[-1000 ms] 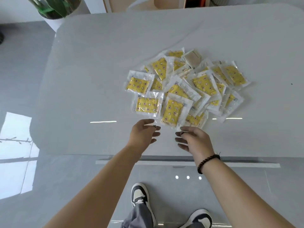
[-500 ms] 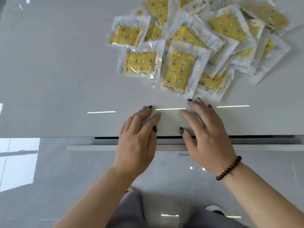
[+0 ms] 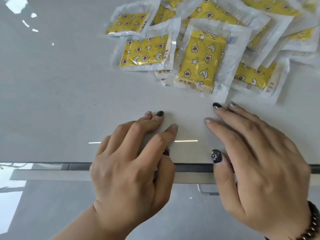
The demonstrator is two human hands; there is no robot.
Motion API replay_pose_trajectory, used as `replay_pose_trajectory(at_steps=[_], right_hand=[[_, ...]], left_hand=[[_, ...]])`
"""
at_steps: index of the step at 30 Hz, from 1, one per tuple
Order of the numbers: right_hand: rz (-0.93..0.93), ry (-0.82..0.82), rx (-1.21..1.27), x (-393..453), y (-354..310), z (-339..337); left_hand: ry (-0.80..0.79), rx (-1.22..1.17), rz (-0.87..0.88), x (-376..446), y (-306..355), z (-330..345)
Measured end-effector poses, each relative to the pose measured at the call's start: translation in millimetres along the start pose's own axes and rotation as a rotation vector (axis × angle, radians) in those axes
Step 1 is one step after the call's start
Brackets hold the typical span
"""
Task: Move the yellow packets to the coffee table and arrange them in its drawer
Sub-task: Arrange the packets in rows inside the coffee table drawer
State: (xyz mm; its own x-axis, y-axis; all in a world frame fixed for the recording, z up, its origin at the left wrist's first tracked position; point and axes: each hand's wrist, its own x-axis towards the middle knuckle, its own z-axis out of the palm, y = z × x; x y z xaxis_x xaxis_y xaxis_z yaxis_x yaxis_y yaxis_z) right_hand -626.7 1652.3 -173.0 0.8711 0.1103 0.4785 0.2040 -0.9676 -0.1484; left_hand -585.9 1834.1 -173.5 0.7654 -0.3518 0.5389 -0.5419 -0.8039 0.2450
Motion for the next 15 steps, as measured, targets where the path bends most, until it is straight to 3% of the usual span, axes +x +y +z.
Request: replay_pose_trajectory(at_steps=[9, 15], right_hand=[[0.256, 0.041, 0.042, -7.7, -29.7, 7.2], [0.304, 0.053, 0.008, -14.3, -41.3, 9.9]], left_hand=[[-0.208, -0.021, -0.109, -8.7, 21.3, -9.7], [-0.348, 0.069, -0.094, -13.7, 27.8, -15.5]])
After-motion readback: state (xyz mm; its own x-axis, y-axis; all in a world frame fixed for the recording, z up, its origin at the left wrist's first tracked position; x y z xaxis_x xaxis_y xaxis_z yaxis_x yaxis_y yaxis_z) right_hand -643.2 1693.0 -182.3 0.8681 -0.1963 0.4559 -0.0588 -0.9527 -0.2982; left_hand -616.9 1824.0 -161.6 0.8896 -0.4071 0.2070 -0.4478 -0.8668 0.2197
